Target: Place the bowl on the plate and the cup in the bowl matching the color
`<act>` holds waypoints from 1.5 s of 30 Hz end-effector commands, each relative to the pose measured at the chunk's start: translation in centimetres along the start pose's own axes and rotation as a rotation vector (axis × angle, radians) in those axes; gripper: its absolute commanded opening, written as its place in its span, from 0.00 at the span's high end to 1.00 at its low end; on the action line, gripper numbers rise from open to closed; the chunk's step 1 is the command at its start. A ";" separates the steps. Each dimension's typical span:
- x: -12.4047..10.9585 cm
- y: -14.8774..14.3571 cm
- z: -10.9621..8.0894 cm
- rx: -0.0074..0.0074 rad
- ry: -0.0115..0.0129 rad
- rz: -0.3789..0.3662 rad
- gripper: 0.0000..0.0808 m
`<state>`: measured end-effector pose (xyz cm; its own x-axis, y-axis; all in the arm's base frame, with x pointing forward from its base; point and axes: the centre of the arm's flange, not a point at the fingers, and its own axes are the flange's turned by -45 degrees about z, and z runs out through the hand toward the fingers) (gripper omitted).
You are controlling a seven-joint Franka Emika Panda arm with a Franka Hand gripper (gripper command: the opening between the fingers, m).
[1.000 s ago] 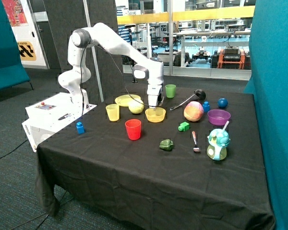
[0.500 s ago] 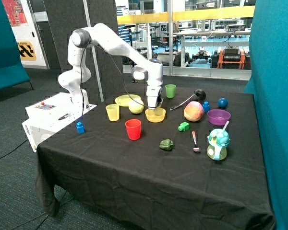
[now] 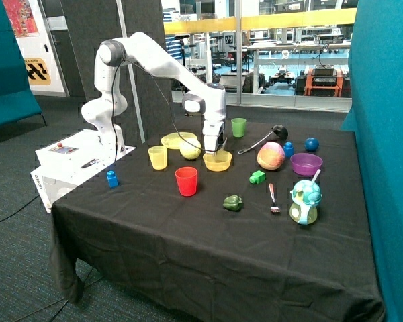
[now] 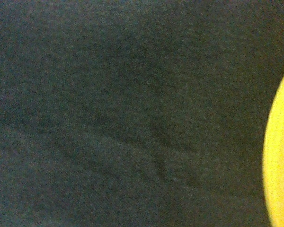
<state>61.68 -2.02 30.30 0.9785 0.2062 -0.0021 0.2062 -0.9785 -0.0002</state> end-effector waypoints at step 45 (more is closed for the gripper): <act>-0.5 -10.5 -6.3 -0.0004 0.0020 -0.253 1.00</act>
<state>60.60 3.91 35.22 0.9323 0.3617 -0.0011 0.3617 -0.9323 -0.0040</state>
